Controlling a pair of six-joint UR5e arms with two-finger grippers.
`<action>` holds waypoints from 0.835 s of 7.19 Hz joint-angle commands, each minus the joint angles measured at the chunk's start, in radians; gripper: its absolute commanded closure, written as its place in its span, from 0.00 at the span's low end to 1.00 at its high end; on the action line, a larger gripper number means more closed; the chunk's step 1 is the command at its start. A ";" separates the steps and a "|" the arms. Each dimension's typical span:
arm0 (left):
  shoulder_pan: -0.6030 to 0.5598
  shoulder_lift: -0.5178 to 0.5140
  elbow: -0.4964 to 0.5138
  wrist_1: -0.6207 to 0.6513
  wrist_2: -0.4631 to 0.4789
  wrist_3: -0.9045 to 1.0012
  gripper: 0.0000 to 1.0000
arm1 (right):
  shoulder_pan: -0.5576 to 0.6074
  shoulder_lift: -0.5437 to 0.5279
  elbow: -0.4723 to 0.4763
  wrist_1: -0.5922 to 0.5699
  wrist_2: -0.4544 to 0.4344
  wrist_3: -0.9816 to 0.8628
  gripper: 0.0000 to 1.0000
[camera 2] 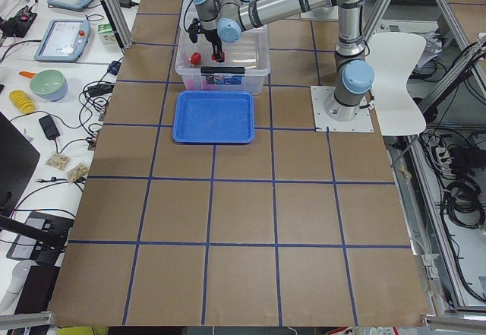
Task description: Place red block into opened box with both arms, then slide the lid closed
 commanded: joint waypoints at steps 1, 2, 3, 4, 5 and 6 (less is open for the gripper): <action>0.000 -0.046 -0.014 0.029 -0.003 0.000 1.00 | 0.025 0.009 -0.001 -0.015 -0.005 0.026 0.00; 0.000 -0.061 -0.014 0.029 -0.006 0.001 1.00 | 0.025 0.011 -0.001 -0.016 -0.005 0.026 0.00; -0.002 -0.076 -0.014 0.031 -0.006 0.000 1.00 | 0.025 0.011 -0.001 -0.016 -0.005 0.026 0.00; -0.002 -0.092 -0.012 0.038 -0.006 0.000 1.00 | 0.025 0.012 -0.002 -0.015 -0.005 0.028 0.00; -0.002 -0.107 -0.012 0.064 -0.006 0.000 1.00 | 0.017 0.014 -0.008 -0.016 0.002 0.010 0.00; -0.002 -0.124 -0.012 0.087 -0.006 -0.002 1.00 | 0.011 0.014 -0.008 -0.019 0.003 0.006 0.00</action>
